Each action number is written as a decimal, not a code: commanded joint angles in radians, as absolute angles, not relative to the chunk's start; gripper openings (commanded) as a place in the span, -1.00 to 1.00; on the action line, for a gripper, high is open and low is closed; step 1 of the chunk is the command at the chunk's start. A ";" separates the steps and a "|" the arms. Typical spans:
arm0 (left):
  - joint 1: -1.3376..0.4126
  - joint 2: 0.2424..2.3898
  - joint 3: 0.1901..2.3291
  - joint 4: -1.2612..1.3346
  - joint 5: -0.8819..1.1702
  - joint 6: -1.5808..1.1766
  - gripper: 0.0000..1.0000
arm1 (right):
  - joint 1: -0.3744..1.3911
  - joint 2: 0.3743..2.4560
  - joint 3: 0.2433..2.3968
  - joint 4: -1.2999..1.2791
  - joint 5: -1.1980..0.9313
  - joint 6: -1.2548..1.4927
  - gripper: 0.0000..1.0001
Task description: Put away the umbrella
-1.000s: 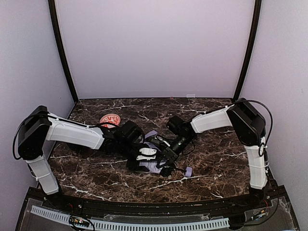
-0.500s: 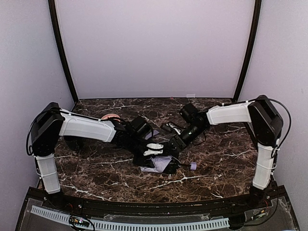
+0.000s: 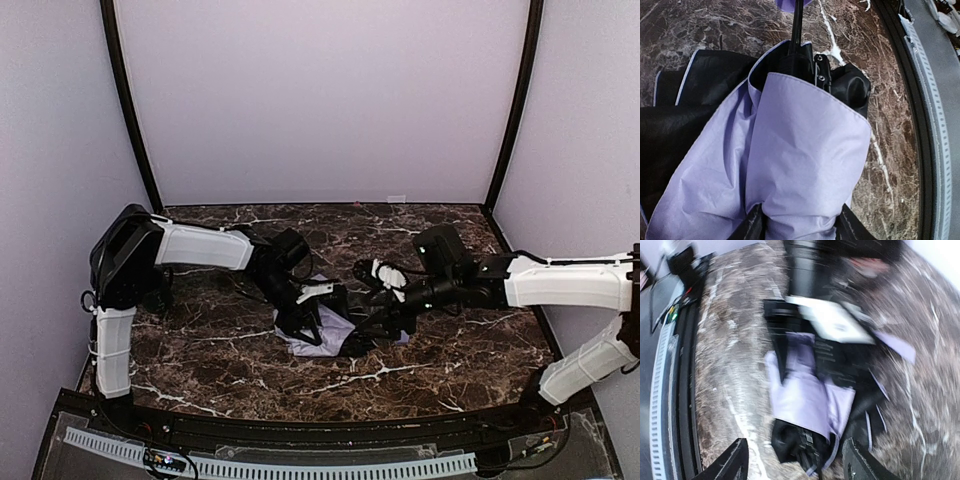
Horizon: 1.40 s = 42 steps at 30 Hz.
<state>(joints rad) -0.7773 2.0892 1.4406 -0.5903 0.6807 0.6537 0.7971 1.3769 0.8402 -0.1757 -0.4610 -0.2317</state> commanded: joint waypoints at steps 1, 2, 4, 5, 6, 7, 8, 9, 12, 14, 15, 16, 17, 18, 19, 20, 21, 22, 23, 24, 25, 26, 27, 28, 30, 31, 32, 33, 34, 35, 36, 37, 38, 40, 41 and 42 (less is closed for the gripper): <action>-0.787 2.203 1.399 -0.867 0.684 0.606 -0.72 | 0.960 1.353 0.750 0.018 -0.271 -0.468 0.37; -0.786 2.205 1.401 -0.867 0.679 0.604 -0.73 | 0.988 1.377 0.757 0.014 -0.246 -0.490 0.39; -0.785 2.206 1.402 -0.864 0.677 0.602 -0.73 | 1.024 1.448 0.800 -0.026 -0.209 -0.527 0.43; -0.785 2.206 1.402 -0.864 0.678 0.601 -0.73 | 1.041 1.488 0.826 -0.052 -0.179 -0.543 0.47; -0.785 2.207 1.401 -0.864 0.682 0.599 -0.74 | 1.057 1.528 0.856 -0.075 -0.148 -0.560 0.51; -0.784 2.209 1.402 -0.864 0.683 0.599 -0.74 | 1.073 1.561 0.885 -0.096 -0.122 -0.579 0.53; -0.782 2.211 1.403 -0.863 0.689 0.596 -0.74 | 1.093 1.598 0.908 -0.112 -0.103 -0.606 0.56; -0.780 2.213 1.402 -0.864 0.692 0.593 -0.75 | 1.107 1.631 0.929 -0.117 -0.088 -0.620 0.57; -0.775 2.225 1.408 -0.866 0.692 0.584 -0.76 | 1.137 1.703 0.943 -0.105 -0.038 -0.650 0.59; -0.775 2.229 1.409 -0.866 0.694 0.582 -0.76 | 1.145 1.741 0.951 -0.092 0.022 -0.646 0.59; -0.774 2.229 1.410 -0.865 0.696 0.582 -0.77 | 1.146 1.759 0.960 -0.096 0.048 -0.641 0.59; -0.773 2.229 1.408 -0.864 0.699 0.583 -0.77 | 1.145 1.778 0.968 -0.107 0.066 -0.640 0.59; -0.774 2.230 1.408 -0.864 0.700 0.583 -0.77 | 1.146 1.792 0.970 -0.111 0.081 -0.642 0.59; -0.773 2.232 1.410 -0.864 0.702 0.585 -0.78 | 1.145 1.808 0.970 -0.111 0.100 -0.642 0.58; -0.773 2.232 1.410 -0.864 0.703 0.586 -0.78 | 1.146 1.822 0.970 -0.112 0.128 -0.639 0.55; -0.773 2.233 1.410 -0.865 0.705 0.587 -0.78 | 1.146 1.836 0.970 -0.115 0.149 -0.635 0.51; -0.772 2.233 1.410 -0.865 0.708 0.587 -0.78 | 1.146 1.851 0.973 -0.122 0.164 -0.630 0.45; -0.771 2.235 1.410 -0.865 0.713 0.587 -0.79 | 1.146 1.863 0.979 -0.129 0.174 -0.623 0.36; -0.770 2.235 1.411 -0.865 0.717 0.588 -0.79 | 1.146 1.874 0.983 -0.136 0.181 -0.620 0.22; -0.769 2.234 1.412 -0.865 0.724 0.588 -0.79 | 1.146 1.882 0.988 -0.144 0.183 -0.615 0.03; -0.767 2.234 1.417 -0.867 0.731 0.588 -0.79 | 1.146 1.885 0.989 -0.148 0.187 -0.611 -0.16; -0.764 2.231 1.425 -0.869 0.732 0.583 -0.75 | 1.146 1.883 0.989 -0.148 0.187 -0.607 -0.36; -0.759 2.225 1.435 -0.867 0.733 0.570 -0.67 | 1.146 1.876 0.985 -0.144 0.189 -0.605 -0.51; -0.752 2.212 1.446 -0.860 0.733 0.551 -0.55 | 1.144 1.865 0.978 -0.138 0.188 -0.606 -0.61; -0.731 2.163 1.467 -0.829 0.733 0.500 -0.23 | 1.144 1.843 0.960 -0.121 0.200 -0.612 -0.74; -0.719 2.130 1.474 -0.803 0.731 0.463 -0.10 | 1.144 1.830 0.951 -0.109 0.211 -0.615 -0.79; -0.705 2.074 1.478 -0.773 0.722 0.422 0.01 | 1.145 1.820 0.938 -0.094 0.229 -0.618 -0.84; -0.691 2.032 1.482 -0.740 0.714 0.388 0.09 | 1.145 1.808 0.925 -0.074 0.242 -0.627 -0.90; -0.677 1.994 1.484 -0.715 0.706 0.340 0.18 | 1.145 1.790 0.905 -0.056 0.248 -0.638 -0.93; -0.666 1.955 1.479 -0.694 0.687 0.304 0.26 | 1.147 1.776 0.885 -0.032 0.250 -0.651 -0.95; -0.659 1.924 1.470 -0.681 0.662 0.274 0.31 | 1.148 1.761 0.870 -0.006 0.250 -0.664 -0.96; -0.651 1.895 1.452 -0.671 0.633 0.248 0.34 | 1.149 1.749 0.854 0.014 0.247 -0.675 -0.97; -0.647 1.875 1.431 -0.669 0.585 0.227 0.38 | 1.150 1.739 0.838 0.036 0.246 -0.690 -0.97; -0.632 1.857 1.370 -0.669 0.506 0.194 0.41 | 1.152 1.726 0.818 0.068 0.250 -0.714 -0.97; -0.623 1.857 1.330 -0.671 0.477 0.181 0.41 | 1.152 1.723 0.813 0.073 0.250 -0.724 -0.97; -0.622 1.863 1.299 -0.669 0.449 0.164 0.41 | 1.152 1.724 0.810 0.072 0.250 -0.731 -0.97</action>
<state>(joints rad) -0.6338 1.8877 1.4143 -0.6682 0.6170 0.2787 1.1511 1.7401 0.8467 0.0460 0.2237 -0.6788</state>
